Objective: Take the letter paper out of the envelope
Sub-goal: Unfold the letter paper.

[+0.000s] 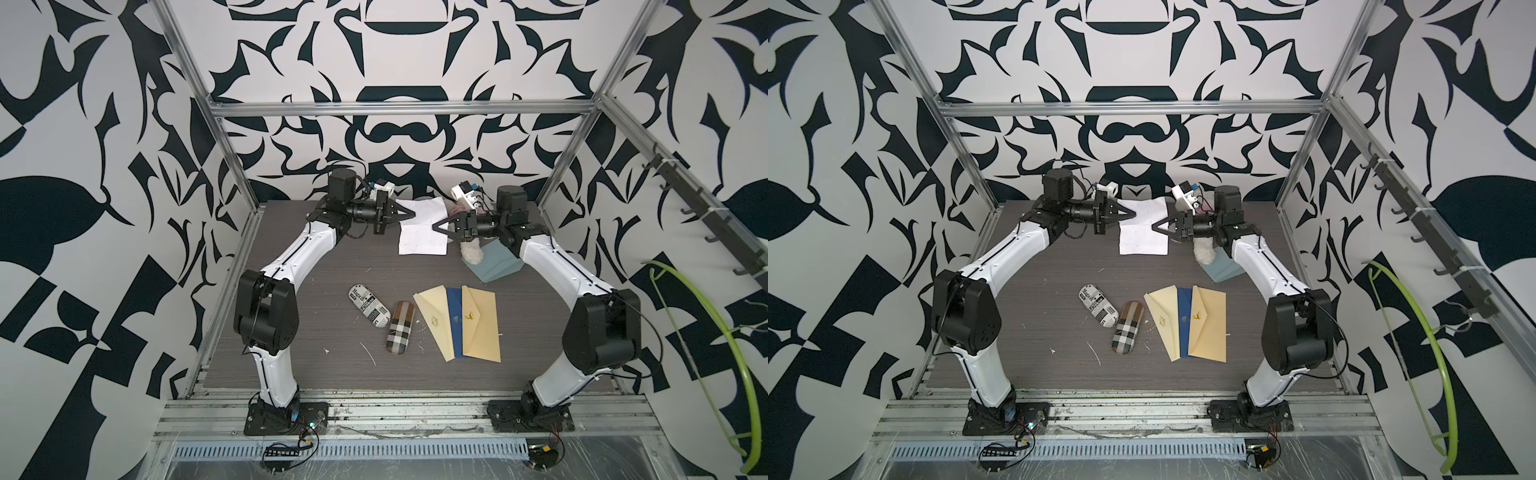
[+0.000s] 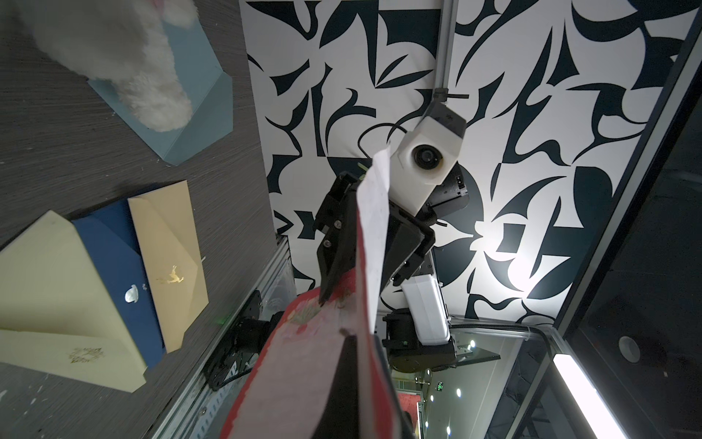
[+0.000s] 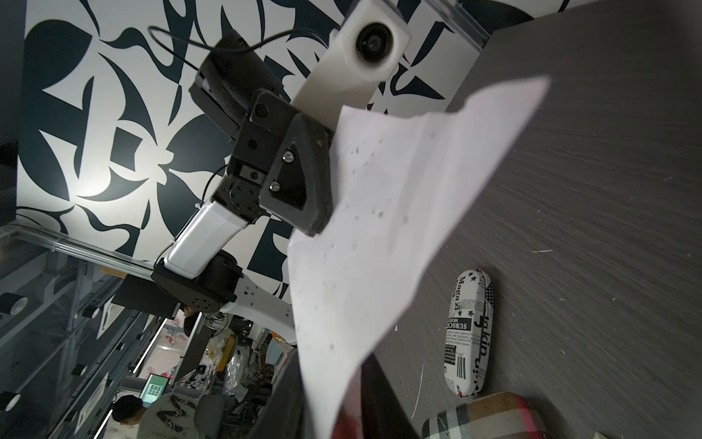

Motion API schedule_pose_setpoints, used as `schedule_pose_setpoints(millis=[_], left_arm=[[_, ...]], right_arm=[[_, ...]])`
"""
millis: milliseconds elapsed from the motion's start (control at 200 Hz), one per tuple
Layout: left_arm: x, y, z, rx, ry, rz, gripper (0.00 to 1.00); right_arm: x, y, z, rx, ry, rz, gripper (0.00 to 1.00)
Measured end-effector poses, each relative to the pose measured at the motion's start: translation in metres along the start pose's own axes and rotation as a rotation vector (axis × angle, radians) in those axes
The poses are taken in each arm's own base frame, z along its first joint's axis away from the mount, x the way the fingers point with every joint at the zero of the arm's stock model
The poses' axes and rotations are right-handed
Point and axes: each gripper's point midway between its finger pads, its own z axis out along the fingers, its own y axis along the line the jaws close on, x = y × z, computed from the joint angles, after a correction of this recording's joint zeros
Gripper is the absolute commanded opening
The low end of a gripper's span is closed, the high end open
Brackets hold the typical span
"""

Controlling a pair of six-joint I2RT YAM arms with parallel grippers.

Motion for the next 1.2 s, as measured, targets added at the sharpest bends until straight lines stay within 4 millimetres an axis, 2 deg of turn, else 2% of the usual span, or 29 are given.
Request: schedule_pose_setpoints(millis=[90,245,265,330,395,450,545,720,840,1079,1199], left_arm=[[0.000,0.001,0.000,-0.003,0.000,0.004,0.00],[0.000,0.004,0.000,-0.011,-0.003,0.006,0.00],[0.000,0.004,0.000,-0.013,-0.003,0.004,0.05],[0.000,0.005,0.000,-0.017,-0.008,0.009,0.32],[-0.002,0.005,0.000,-0.024,-0.015,0.018,0.48],[-0.002,0.005,0.000,-0.028,-0.021,0.020,0.59],[-0.003,0.007,-0.001,-0.037,-0.027,0.034,0.65],[0.003,0.012,-0.003,-0.057,-0.031,0.060,0.62],[0.008,0.016,-0.005,-0.068,-0.031,0.075,0.56],[0.009,0.020,-0.002,-0.080,-0.033,0.091,0.32],[0.012,0.020,0.001,-0.081,-0.028,0.090,0.15]], right_arm=[[-0.001,0.000,0.000,0.002,-0.002,0.004,0.16],[-0.001,0.000,0.000,0.003,-0.003,0.023,0.00],[-0.001,0.000,0.000,0.003,-0.003,0.021,0.00],[-0.001,-0.001,0.000,0.008,-0.005,0.025,0.00],[-0.001,-0.003,0.000,0.017,-0.007,0.034,0.00],[0.000,-0.005,0.000,0.026,-0.011,0.043,0.00],[-0.001,-0.008,0.000,0.040,-0.019,0.049,0.00],[-0.003,-0.006,-0.002,0.055,-0.036,0.056,0.00],[-0.004,-0.001,-0.003,0.053,-0.045,0.059,0.00],[-0.002,-0.002,-0.003,0.055,-0.042,0.086,0.00],[0.001,-0.004,-0.003,0.061,-0.038,0.097,0.00]])
